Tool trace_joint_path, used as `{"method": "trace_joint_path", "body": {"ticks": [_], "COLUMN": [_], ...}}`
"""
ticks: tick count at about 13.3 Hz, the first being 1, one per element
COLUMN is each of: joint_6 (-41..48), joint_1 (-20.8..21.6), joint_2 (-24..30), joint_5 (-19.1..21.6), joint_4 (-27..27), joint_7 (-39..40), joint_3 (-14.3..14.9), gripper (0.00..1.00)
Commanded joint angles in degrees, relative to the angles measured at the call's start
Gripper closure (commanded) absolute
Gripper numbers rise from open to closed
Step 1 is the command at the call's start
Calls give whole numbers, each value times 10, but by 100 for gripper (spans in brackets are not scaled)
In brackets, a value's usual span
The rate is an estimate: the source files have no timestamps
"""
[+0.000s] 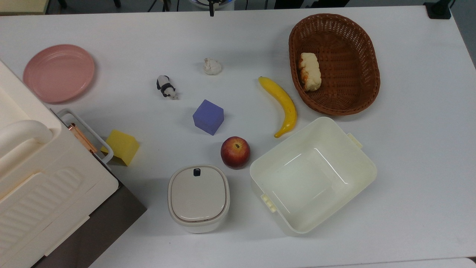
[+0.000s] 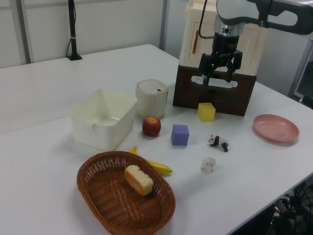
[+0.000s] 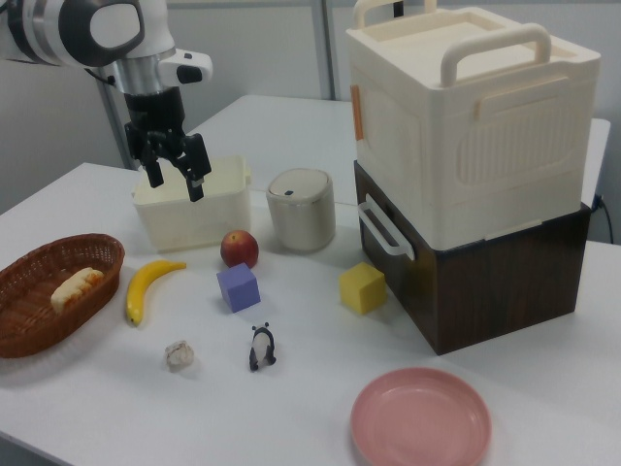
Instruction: Open the trash can
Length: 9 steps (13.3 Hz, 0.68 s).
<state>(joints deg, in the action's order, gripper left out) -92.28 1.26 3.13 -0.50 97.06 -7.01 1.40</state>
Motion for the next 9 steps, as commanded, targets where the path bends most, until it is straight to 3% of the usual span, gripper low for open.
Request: {"method": "trace_joint_path", "body": {"ticks": [1, 9], "joint_6": [11, 12], "joint_1": [5, 2], "joint_2": [-2, -1], "joint_5": [4, 5], "joint_4": [-4, -6], "joint_7": [54, 53], "joint_3": [-3, 0], "gripper": [0, 0]}}
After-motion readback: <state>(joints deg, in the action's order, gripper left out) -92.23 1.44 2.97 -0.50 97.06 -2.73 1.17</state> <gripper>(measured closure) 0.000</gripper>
